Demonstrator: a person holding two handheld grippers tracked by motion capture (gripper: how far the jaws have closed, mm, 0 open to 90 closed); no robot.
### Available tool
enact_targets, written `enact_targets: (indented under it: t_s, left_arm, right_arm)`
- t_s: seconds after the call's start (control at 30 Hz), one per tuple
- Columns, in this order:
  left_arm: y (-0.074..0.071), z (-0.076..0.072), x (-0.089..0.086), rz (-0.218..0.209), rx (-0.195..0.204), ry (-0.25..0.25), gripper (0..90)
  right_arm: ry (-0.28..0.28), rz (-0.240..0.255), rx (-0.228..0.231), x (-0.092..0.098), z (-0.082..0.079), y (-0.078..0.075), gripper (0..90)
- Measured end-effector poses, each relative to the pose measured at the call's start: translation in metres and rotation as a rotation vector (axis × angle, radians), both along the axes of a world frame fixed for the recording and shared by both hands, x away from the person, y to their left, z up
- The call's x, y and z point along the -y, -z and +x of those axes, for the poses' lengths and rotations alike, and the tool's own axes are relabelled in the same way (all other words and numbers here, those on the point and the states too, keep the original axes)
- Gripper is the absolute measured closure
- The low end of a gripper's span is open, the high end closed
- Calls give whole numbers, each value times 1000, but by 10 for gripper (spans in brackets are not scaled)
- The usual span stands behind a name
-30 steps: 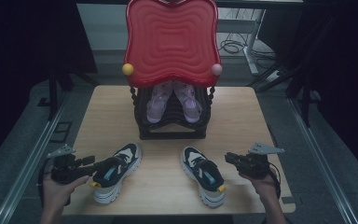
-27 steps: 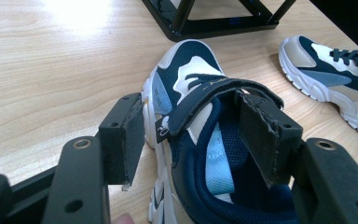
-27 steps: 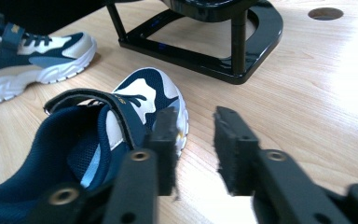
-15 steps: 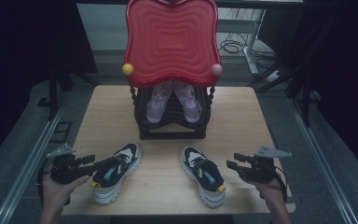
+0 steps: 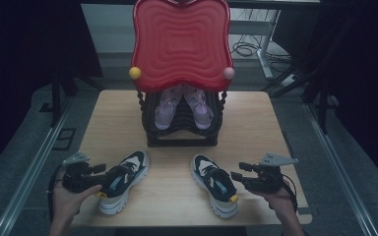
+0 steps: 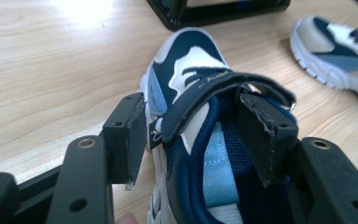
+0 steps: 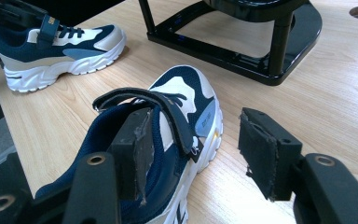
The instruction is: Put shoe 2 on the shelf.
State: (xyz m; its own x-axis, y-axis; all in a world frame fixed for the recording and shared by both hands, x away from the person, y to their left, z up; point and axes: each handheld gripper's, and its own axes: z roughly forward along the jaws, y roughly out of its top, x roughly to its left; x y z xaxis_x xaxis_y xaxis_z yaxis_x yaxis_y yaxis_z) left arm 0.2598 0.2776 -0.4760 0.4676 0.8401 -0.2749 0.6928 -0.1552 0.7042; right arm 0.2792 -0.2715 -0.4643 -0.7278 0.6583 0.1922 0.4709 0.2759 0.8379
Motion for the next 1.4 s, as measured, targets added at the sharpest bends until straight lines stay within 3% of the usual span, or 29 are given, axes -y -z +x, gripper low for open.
enact_targets:
  t_s: [0.2,0.43,0.63,0.83,0.97,1.13,1.27,1.4]
  left_arm:
    - [1,0,1,18,0,-7,469]
    - [6,4,0,53,-31,-4,505]
    - [9,6,0,49,-40,29,597]
    - [9,5,1,62,-38,43,681]
    - [9,5,2,68,-37,42,695]
    - [9,5,2,68,-38,40,699]
    - [9,5,2,67,-38,37,699]
    - [9,5,2,65,-39,36,699]
  right_arm:
    - [-6,-3,7,-3,-1,-1,449]
    - [-1,-10,7,-5,0,0,452]
    - [-9,-48,-7,-16,4,3,458]
    - [-39,-53,-20,-27,4,2,463]
    - [-36,-116,-45,-35,7,8,493]
    - [-39,-137,-74,-41,13,10,542]
    - [-79,-179,-120,-51,20,11,566]
    - [-51,-236,-114,-58,23,12,649]
